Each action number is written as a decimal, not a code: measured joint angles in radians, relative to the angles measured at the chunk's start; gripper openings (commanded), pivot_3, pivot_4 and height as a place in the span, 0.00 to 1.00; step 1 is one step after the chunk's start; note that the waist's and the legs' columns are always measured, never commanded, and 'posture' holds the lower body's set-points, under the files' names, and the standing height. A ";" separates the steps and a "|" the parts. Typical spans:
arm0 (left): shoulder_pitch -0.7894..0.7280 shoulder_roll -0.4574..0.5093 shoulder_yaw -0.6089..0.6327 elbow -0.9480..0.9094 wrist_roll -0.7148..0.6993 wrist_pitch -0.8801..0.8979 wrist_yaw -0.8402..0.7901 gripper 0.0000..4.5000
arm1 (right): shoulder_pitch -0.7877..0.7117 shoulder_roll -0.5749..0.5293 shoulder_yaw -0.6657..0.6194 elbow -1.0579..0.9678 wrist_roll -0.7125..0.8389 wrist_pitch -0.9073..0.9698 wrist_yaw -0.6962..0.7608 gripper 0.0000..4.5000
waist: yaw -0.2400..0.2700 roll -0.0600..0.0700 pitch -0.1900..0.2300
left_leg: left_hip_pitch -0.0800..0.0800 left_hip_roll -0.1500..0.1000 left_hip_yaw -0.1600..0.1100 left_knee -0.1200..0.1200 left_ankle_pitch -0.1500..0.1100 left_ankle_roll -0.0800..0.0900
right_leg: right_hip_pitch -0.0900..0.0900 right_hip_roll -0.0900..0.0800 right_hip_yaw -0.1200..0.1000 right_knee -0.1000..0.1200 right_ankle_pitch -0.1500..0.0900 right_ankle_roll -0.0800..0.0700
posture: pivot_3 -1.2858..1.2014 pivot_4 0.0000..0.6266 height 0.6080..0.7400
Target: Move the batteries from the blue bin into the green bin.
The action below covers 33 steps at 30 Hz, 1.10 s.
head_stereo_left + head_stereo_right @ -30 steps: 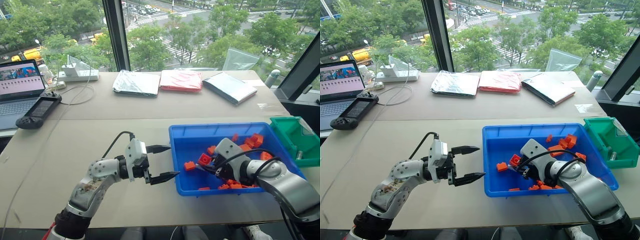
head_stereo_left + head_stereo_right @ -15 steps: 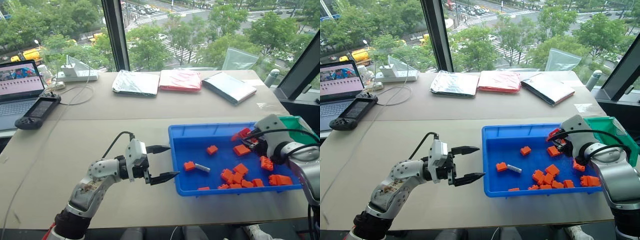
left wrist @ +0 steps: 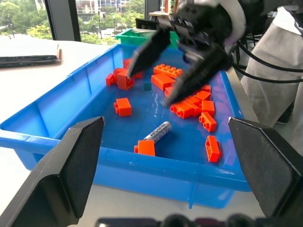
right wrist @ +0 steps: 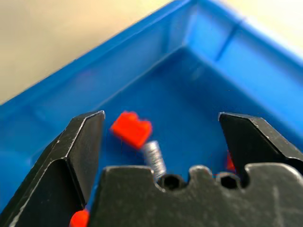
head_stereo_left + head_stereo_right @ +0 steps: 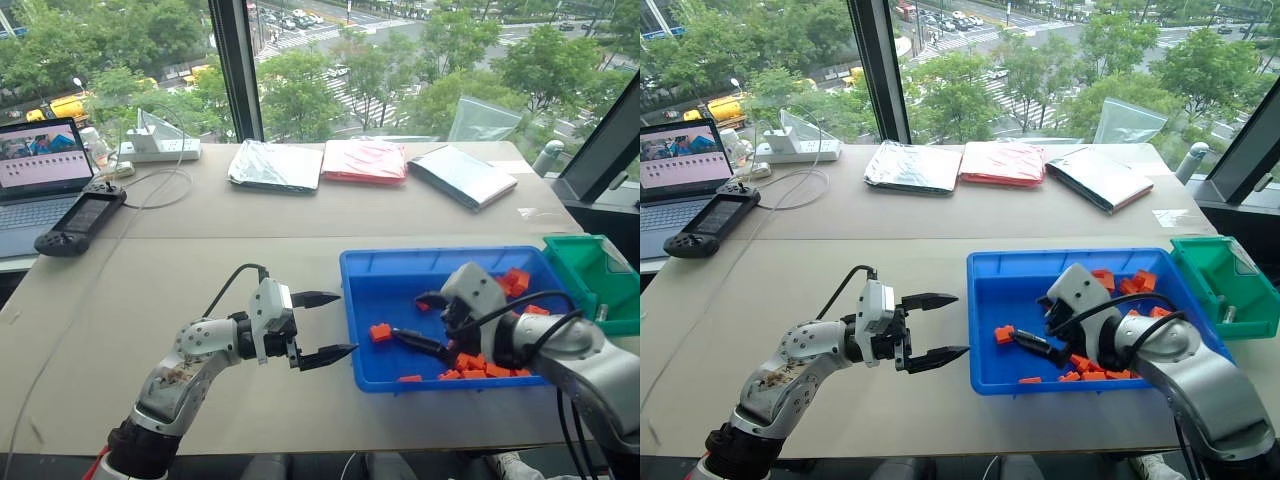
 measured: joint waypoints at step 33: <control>0.019 -0.011 0.001 0.000 0.001 -0.004 0.002 1.00 | -0.093 -0.031 0.108 0.232 -0.119 -0.072 0.056 0.05 | -0.002 0.000 0.000 | 0.000 0.000 0.000 0.000 0.000 0.000 | -0.001 0.000 0.000 0.000 0.000 0.000 | 0.52 0.24 1.00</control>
